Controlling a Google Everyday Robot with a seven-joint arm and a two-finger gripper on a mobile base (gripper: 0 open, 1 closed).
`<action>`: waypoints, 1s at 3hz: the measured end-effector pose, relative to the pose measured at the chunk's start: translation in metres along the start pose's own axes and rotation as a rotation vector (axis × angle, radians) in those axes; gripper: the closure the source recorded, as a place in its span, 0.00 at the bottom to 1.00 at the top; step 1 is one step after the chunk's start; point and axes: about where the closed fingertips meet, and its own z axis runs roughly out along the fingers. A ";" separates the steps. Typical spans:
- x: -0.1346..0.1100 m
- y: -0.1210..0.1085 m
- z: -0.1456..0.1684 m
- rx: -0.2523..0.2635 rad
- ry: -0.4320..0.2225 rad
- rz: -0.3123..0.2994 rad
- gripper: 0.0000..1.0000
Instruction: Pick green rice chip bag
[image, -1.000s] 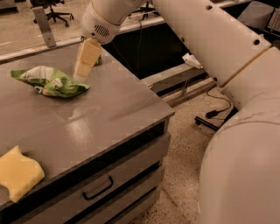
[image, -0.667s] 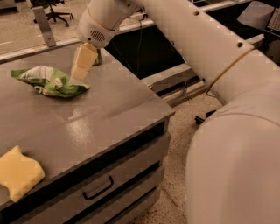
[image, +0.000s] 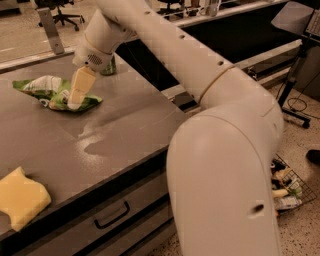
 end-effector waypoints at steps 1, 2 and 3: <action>0.002 -0.004 0.037 -0.042 -0.009 0.014 0.00; 0.002 -0.004 0.061 -0.069 -0.015 0.021 0.16; 0.000 -0.002 0.074 -0.089 -0.018 0.020 0.39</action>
Offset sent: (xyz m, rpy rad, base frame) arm 0.0054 0.0514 -0.0624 0.0025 0.0909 0.0369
